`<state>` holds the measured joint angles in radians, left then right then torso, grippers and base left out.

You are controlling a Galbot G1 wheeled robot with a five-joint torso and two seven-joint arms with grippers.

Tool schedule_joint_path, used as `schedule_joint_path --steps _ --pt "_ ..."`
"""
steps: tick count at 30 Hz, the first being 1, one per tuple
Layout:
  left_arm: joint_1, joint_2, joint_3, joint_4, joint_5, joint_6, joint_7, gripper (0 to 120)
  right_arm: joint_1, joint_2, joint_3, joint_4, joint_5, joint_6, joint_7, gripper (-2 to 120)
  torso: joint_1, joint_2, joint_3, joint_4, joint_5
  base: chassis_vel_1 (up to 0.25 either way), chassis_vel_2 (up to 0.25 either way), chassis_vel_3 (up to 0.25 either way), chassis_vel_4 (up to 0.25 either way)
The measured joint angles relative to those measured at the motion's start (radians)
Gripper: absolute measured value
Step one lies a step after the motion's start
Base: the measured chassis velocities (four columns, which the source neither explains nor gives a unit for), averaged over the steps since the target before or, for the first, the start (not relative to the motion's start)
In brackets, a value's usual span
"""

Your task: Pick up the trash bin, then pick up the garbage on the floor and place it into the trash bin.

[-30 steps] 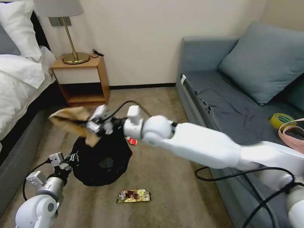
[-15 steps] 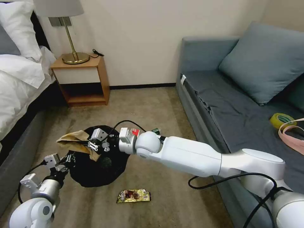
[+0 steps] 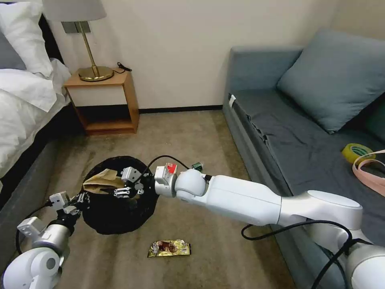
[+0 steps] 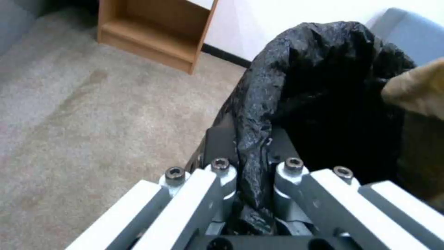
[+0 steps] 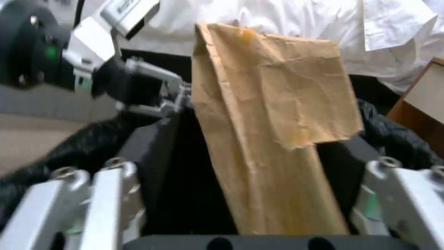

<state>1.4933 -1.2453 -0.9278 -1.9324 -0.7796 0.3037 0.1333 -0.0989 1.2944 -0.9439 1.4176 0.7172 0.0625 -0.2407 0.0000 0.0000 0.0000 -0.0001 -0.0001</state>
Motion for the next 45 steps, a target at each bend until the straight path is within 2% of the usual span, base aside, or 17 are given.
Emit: schedule_joint_path --steps 1,2,5,8,11,18,24,31,33,36,37,41,45 --pt "0.0 0.004 -0.003 0.006 -0.001 0.0 0.0 4 -0.004 0.003 0.0 -0.005 -0.014 0.001 0.003 77 0.0 0.0 0.0 0.0 0.0 0.0 0.0 0.0 0.0" --pt "0.0 0.004 -0.003 0.006 -0.001 0.0 0.0 4 -0.004 0.003 0.0 -0.005 -0.014 0.001 0.003 77 0.0 0.0 0.0 0.0 0.0 0.0 0.0 0.0 0.0" --pt "0.005 0.009 -0.006 0.01 -0.002 0.0 0.003 4 -0.008 0.01 -0.001 -0.011 -0.049 0.003 0.015 92 0.0 0.0 0.0 0.0001 0.0 0.0 0.0 0.0 0.0" --pt "0.006 0.008 -0.006 0.01 -0.003 0.0 0.004 4 -0.005 0.016 -0.009 -0.011 -0.087 0.005 0.018 98 0.0 0.0 0.0 0.0 0.0 0.0 0.0 0.0 0.0" --pt "0.004 0.004 -0.002 0.011 -0.001 -0.002 0.004 4 0.013 0.028 -0.021 -0.027 -0.171 0.024 0.012 100 0.0 0.0 0.0 0.0003 0.0 0.0 0.0 0.0 0.0" --pt "-0.001 -0.003 0.001 0.013 0.004 -0.003 0.003 4 0.032 0.033 -0.043 -0.029 -0.206 0.015 0.033 100 0.0 0.0 0.0 0.0001 0.0 0.0 0.0 0.0 0.0" --pt "-0.003 -0.006 0.004 0.018 0.009 -0.005 0.003 4 0.052 0.029 -0.05 -0.023 -0.294 0.024 0.029 100 0.0 0.0 0.0 0.0001 0.0 0.0 0.0 0.0 0.0" --pt "-0.01 -0.01 0.01 0.022 0.014 -0.006 0.003 4 0.054 0.036 -0.018 -0.04 -0.53 0.04 0.029 100 0.0 0.0 0.0 0.0001 0.0 0.0 0.0 0.0 0.0" --pt "-0.01 -0.011 0.01 0.023 0.015 -0.007 0.003 4 0.054 0.037 -0.011 -0.044 -0.56 0.042 0.03 100 0.0 0.0 0.0 0.0001 0.0001 0.0 0.0 0.0 0.0" --pt "-0.012 -0.013 0.009 0.026 0.018 -0.008 0.003 4 0.046 0.047 0.035 -0.067 -0.709 0.073 0.019 100 0.0 0.0 0.0 0.0 0.0001 0.0 0.0 0.0 0.0" --pt "-0.012 -0.013 0.009 0.026 0.018 -0.008 0.003 4 0.046 0.047 0.035 -0.067 -0.709 0.073 0.019 100 0.0 0.0 0.0 0.0 0.0001 0.0 0.0 0.0 0.0" --pt "-0.016 -0.016 0.003 0.036 0.02 -0.01 0.004 4 0.042 0.059 0.09 -0.072 -0.95 0.127 -0.04 100 0.0 0.0 0.0 0.0001 0.0001 0.0 0.0 0.0 0.0" --pt "-0.02 -0.02 0.002 0.04 0.021 -0.01 0.004 4 0.041 0.06 0.096 -0.066 -1.026 0.159 -0.077 100 0.0 0.0 0.0 0.0001 0.0001 0.0 0.0 0.0 0.0"
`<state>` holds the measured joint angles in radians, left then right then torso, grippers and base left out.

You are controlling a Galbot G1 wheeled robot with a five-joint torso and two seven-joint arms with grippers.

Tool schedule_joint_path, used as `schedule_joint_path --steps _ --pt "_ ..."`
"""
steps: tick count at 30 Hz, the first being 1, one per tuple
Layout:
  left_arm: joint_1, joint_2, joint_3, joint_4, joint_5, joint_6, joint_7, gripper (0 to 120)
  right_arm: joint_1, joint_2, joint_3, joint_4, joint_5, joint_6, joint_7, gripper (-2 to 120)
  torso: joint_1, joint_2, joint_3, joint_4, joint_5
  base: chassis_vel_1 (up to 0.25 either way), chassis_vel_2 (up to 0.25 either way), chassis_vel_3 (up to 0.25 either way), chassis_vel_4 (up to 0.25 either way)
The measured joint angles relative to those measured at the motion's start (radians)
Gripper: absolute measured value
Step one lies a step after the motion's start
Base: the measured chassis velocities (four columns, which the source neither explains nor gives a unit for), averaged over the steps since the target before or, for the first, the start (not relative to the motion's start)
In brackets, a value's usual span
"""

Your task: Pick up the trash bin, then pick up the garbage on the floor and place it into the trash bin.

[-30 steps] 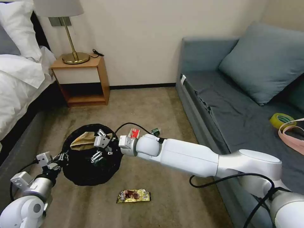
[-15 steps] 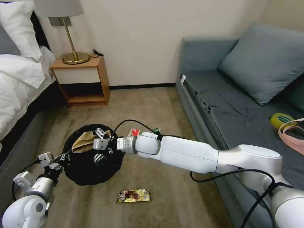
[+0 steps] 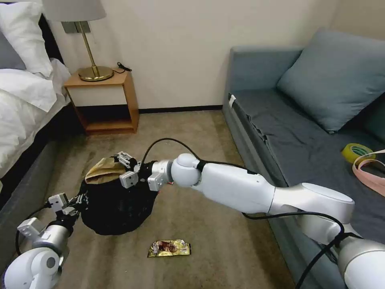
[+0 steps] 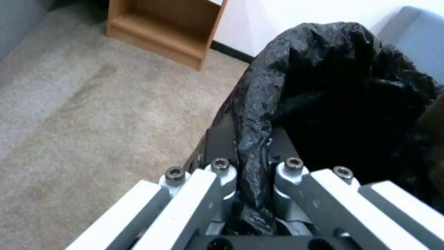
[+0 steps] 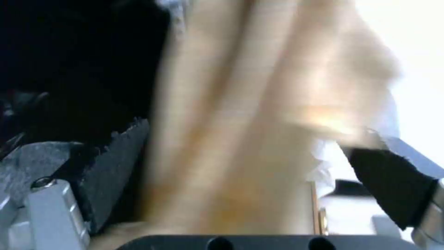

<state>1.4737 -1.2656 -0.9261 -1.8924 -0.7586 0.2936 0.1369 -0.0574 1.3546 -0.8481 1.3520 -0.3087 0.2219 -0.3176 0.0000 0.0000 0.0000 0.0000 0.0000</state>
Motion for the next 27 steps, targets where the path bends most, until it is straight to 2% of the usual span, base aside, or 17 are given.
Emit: schedule_joint_path --steps 3,6,8,11,18,22,26,27 --pt "-0.002 -0.004 0.0 0.002 0.002 0.0 0.0 4 -0.004 0.001 0.009 0.002 -0.048 0.019 -0.021 100 0.0 0.0 0.0 0.0 0.0 0.0 0.0 0.0 0.0" --pt "-0.003 -0.008 0.001 0.005 0.006 -0.001 0.0 4 -0.026 0.017 0.072 -0.004 -0.184 0.077 -0.059 100 0.0 0.0 0.0 -0.0001 0.0 0.0 0.0 0.0 0.0" --pt "-0.003 -0.009 0.002 0.005 0.007 -0.001 0.0 4 -0.034 0.02 0.088 -0.008 -0.195 0.086 -0.066 100 0.0 0.0 0.0 0.0001 0.0 0.0 0.0 0.0 0.0" --pt "-0.004 -0.009 0.003 0.005 0.009 -0.001 0.0 4 -0.035 0.009 0.082 -0.009 -0.118 0.051 -0.045 100 0.0 0.0 0.0 0.0 0.0 0.0 0.0 0.0 0.0" --pt "-0.004 -0.009 0.002 0.004 0.01 -0.001 -0.001 4 -0.029 -0.015 0.083 0.012 -0.073 0.036 -0.036 100 0.0 0.0 0.0 0.0 0.0 0.0 0.0 0.0 0.0" --pt "-0.004 -0.01 -0.003 0.0 0.012 -0.001 -0.004 4 -0.031 -0.046 0.092 0.041 -0.006 -0.001 -0.007 100 0.0 0.0 0.0 0.0001 0.0 0.0 0.0 0.0 0.0" --pt "-0.002 -0.008 -0.016 -0.001 0.032 -0.001 -0.01 4 -0.032 -0.119 0.11 0.093 0.144 -0.07 0.007 100 0.0 0.0 0.0 0.0 0.0001 0.0 0.0 0.0 0.0" --pt "-0.002 -0.008 -0.016 -0.001 0.032 -0.001 -0.01 4 -0.032 -0.119 0.11 0.093 0.144 -0.07 0.007 100 0.0 0.0 0.0 0.0 0.0001 0.0 0.0 0.0 0.0"
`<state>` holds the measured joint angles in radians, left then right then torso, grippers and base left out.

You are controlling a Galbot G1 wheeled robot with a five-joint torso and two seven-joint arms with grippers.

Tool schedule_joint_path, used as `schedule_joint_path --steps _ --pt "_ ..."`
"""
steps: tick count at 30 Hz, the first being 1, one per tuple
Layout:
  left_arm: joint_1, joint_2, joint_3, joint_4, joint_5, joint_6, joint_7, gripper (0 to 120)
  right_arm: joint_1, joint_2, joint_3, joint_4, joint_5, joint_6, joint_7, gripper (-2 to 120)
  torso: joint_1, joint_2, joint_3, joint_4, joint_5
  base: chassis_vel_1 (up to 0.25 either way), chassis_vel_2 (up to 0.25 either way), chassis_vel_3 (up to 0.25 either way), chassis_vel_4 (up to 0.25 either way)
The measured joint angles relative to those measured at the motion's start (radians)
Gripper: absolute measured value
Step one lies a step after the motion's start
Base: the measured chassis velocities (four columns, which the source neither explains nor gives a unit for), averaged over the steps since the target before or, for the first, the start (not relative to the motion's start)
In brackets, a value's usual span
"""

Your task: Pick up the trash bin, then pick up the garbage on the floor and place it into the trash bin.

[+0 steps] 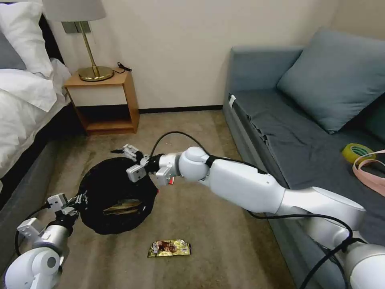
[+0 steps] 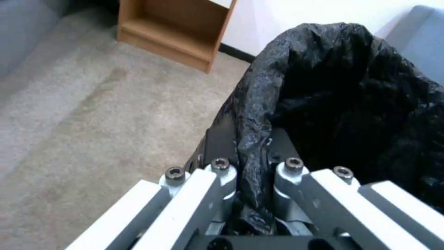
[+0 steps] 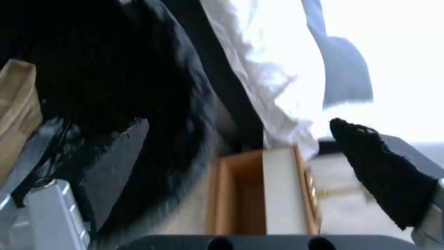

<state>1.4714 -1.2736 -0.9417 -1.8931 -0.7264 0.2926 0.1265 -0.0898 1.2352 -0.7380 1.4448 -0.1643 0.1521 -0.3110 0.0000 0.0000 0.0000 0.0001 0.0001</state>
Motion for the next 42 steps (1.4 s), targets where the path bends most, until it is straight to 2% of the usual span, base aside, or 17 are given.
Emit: schedule_joint_path --steps 4,5,9,11,14,15,18,23,29,32,36,42 --pt "-0.006 0.013 -0.017 0.002 0.031 -0.005 -0.005 4 -0.006 -0.113 0.015 0.058 0.152 -0.066 0.006 100 0.0 0.0 0.0 -0.0002 0.0001 0.0 0.0 0.0 0.0" --pt "-0.006 0.013 -0.017 0.002 0.031 -0.005 -0.005 4 -0.006 -0.113 0.015 0.058 0.152 -0.066 0.006 100 0.0 0.0 0.0 -0.0002 0.0001 0.0 0.0 0.0 0.0" --pt "-0.006 0.03 -0.031 0.002 0.046 -0.007 -0.004 4 -0.051 -0.236 0.031 0.132 0.281 -0.156 0.025 100 0.0 0.0 0.0 -0.0005 0.0002 0.0 0.0 0.0 0.0" --pt "-0.005 0.033 -0.034 0.002 0.048 -0.007 -0.003 4 -0.063 -0.256 0.031 0.15 0.311 -0.176 0.027 100 0.0 0.0 0.0 -0.0004 0.0002 0.0 0.0 0.0 0.0" --pt "0.001 0.04 -0.046 0.001 0.059 -0.01 0.003 4 -0.135 -0.32 0.038 0.212 0.457 -0.253 0.046 100 0.0 0.0 0.0 -0.0001 0.0 0.0 0.0 0.0 0.0" --pt "0.001 0.04 -0.046 0.001 0.059 -0.01 0.003 4 -0.135 -0.32 0.038 0.212 0.457 -0.253 0.046 100 0.0 0.0 0.0 -0.0001 0.0 0.0 0.0 0.0 0.0" --pt "0.006 0.044 -0.059 -0.004 0.089 -0.011 0.004 4 -0.21 -0.356 0.038 0.237 0.597 -0.305 0.045 100 0.0 0.0 0.0 -0.0002 0.0002 0.0 0.0 0.0 0.0" --pt "0.009 0.051 -0.068 -0.018 0.102 -0.011 0.004 4 -0.234 -0.379 -0.022 0.232 0.714 -0.345 0.015 100 0.0 0.0 0.0 -0.0002 0.0001 0.0 0.0 0.0 0.0" --pt "0.012 0.063 -0.078 -0.026 0.104 -0.011 0.004 4 -0.197 -0.378 -0.126 0.178 0.782 -0.368 -0.014 100 0.0 0.0 0.0 -0.0002 -0.0001 0.0 0.0 0.0 0.0" --pt "0.023 0.076 -0.106 -0.027 0.1 -0.014 0.008 4 -0.171 -0.341 -0.23 0.098 0.81 -0.372 -0.025 100 0.0 0.0 0.0 0.0 -0.0003 0.0 0.0 0.0 0.0" --pt "0.034 0.095 -0.139 -0.017 0.089 -0.016 0.014 4 -0.169 -0.295 -0.297 0.024 0.866 -0.376 -0.028 100 0.0 0.0 0.0 0.0002 -0.0002 0.0 0.0 0.0 0.0" --pt "0.035 0.122 -0.153 0.002 0.066 -0.021 0.021 4 -0.177 -0.235 -0.355 -0.065 0.951 -0.386 -0.056 100 0.0 0.0 0.0 0.0 -0.0002 0.0 0.0 0.0 0.0"
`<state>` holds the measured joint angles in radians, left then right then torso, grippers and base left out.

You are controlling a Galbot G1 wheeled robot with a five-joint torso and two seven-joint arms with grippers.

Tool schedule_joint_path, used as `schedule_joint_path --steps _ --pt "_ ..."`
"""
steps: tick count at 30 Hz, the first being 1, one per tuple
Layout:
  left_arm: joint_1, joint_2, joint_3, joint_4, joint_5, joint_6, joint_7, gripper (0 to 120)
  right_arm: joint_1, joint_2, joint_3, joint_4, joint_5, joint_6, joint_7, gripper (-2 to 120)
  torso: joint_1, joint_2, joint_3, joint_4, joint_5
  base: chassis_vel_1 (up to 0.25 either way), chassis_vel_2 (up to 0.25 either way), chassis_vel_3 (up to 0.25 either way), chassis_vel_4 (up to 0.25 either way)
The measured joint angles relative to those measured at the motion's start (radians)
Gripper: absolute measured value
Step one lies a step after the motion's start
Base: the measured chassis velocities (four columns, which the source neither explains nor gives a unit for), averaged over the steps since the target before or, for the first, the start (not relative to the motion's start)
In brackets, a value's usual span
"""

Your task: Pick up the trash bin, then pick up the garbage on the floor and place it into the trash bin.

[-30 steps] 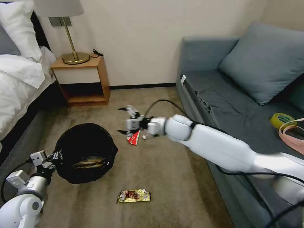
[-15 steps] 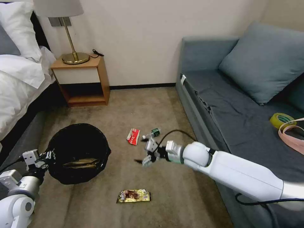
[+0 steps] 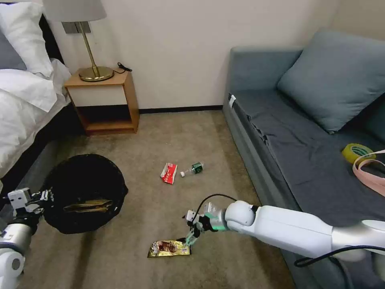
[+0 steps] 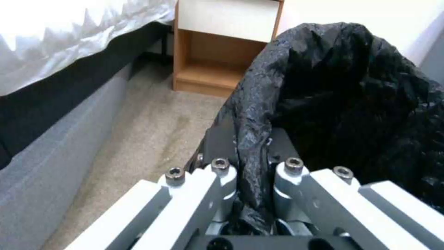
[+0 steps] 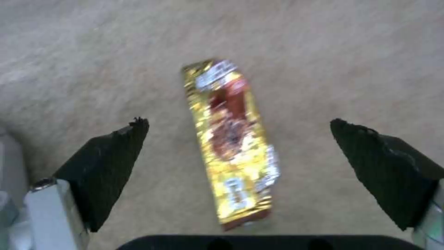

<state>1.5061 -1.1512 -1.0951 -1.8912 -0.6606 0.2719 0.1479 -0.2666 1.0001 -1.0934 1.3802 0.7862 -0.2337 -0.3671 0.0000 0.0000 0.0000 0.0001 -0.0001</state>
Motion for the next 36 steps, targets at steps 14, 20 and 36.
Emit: schedule_joint_path --steps 14,20,36 --pt "-0.005 0.012 -0.007 0.015 -0.019 -0.005 0.012 4 -0.056 0.112 -0.038 -0.183 0.014 0.024 -0.05 100 0.0 0.0 0.0 -0.0002 0.0 0.0 0.0 0.0 0.0" --pt "-0.003 0.005 -0.01 0.025 -0.018 -0.009 0.016 4 -0.09 0.199 -0.022 -0.299 -0.021 0.05 -0.049 100 0.0 0.0 0.0 0.0001 0.0001 0.0 0.0 0.0 0.0" --pt "0.0 -0.014 0.001 0.028 -0.007 -0.014 0.024 4 -0.139 0.266 0.023 -0.451 -0.117 0.121 -0.044 100 0.0 0.0 0.0 -0.0001 0.0001 0.0 0.0 0.0 0.0"
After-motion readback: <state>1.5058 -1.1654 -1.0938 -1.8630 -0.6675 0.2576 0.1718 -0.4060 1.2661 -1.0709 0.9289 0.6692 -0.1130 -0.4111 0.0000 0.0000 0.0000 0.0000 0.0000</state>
